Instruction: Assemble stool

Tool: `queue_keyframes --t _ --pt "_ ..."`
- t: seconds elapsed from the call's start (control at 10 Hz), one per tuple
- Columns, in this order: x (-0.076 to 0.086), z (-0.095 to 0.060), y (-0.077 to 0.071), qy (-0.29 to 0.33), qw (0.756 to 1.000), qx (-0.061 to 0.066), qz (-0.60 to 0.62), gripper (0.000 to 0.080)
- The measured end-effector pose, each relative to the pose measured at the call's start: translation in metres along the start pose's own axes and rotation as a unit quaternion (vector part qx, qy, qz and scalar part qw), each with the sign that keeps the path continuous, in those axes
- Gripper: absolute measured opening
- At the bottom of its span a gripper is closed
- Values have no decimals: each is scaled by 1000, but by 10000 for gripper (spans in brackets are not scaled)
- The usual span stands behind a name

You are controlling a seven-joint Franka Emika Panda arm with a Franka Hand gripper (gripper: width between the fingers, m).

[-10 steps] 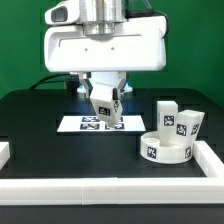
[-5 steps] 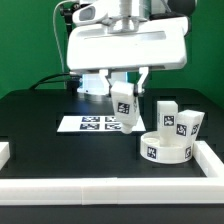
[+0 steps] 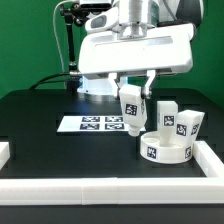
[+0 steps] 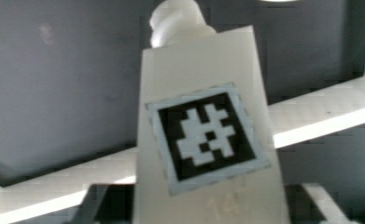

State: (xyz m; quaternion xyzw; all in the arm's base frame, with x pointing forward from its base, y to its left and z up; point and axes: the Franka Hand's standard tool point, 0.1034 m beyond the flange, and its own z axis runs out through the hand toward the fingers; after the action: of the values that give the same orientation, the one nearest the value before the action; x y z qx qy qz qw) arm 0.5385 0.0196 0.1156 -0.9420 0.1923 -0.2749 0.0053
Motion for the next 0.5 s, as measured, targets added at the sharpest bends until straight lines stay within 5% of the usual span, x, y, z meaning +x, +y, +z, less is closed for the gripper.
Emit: queue_keyframes --t 0.5 --pt "-35 -5 -25 -19 1000 7 -1 327"
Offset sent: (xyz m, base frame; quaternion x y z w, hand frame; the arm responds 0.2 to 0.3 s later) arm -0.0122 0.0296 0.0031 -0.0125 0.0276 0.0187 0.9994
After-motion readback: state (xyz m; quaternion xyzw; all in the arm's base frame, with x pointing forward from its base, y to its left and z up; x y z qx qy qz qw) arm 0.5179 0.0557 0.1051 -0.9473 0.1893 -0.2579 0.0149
